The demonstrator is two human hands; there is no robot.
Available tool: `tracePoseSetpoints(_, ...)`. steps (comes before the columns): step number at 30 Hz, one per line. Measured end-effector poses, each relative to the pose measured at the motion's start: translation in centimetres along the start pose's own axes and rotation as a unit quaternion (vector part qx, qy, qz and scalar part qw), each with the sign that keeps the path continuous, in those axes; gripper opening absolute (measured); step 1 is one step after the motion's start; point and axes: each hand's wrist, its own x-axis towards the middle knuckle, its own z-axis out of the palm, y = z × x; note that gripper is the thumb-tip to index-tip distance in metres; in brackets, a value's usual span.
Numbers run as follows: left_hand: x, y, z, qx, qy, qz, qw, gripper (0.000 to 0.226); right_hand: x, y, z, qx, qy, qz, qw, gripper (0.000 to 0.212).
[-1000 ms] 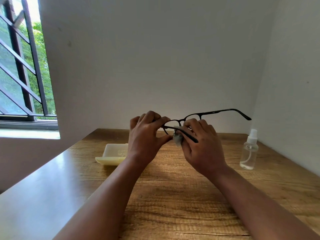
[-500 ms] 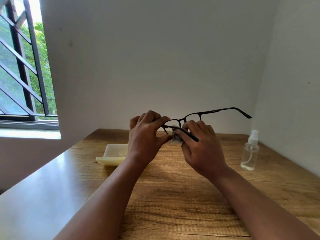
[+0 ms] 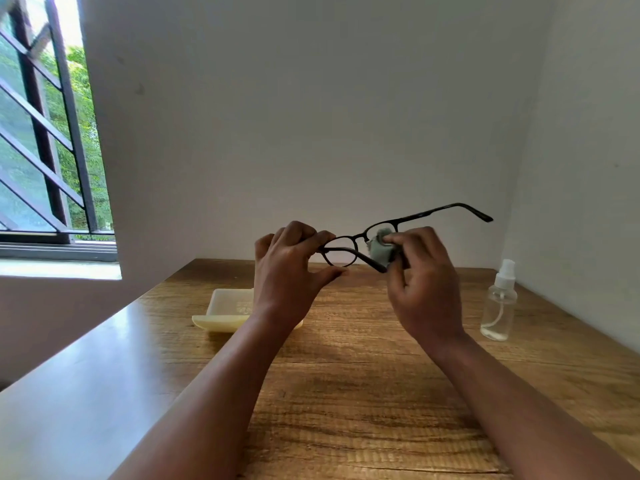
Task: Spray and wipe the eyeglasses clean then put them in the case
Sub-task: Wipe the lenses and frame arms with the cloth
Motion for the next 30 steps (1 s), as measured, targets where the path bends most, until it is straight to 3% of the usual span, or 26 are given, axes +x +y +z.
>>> tracePoseSetpoints(3, 0.0, 0.0, -0.1, -0.005, 0.006, -0.014, 1.000, 0.052, 0.1, 1.0, 0.0, 0.065, 0.055, 0.157, 0.984, 0.018)
tracePoseSetpoints(7, 0.0, -0.2, -0.1, 0.005, 0.006, -0.016, 1.000, 0.052, -0.2, 1.8, 0.2, 0.123, 0.029, 0.354, 0.927, 0.010)
tracePoseSetpoints(13, 0.1, -0.2, -0.1, 0.005, 0.004, -0.020, 1.000, 0.051, 0.1, 2.0, 0.5, 0.216, 0.010, 0.419, 0.882, 0.003)
tracePoseSetpoints(18, 0.1, -0.3, 0.0, 0.012, 0.004, -0.018, 1.000, 0.051, 0.1, 2.3, 0.4, 0.175, -0.004, 0.401, 0.899, 0.007)
tracePoseSetpoints(25, 0.0, -0.4, 0.0, 0.015, 0.003, -0.015, 1.000, 0.051, -0.3, 1.7, 0.7, 0.224, -0.098, 0.413, 0.877, 0.020)
tracePoseSetpoints(28, 0.0, -0.4, 0.0, 0.012, 0.001, -0.014, 1.000, 0.051, -0.1, 1.9, 0.6, 0.237, -0.093, 0.467, 0.847, 0.024)
tracePoseSetpoints(30, 0.0, -0.5, 0.1, 0.010, 0.002, -0.010, 1.000, 0.051, 0.0, 2.3, 0.4, 0.266, -0.072, 0.535, 0.798, 0.021)
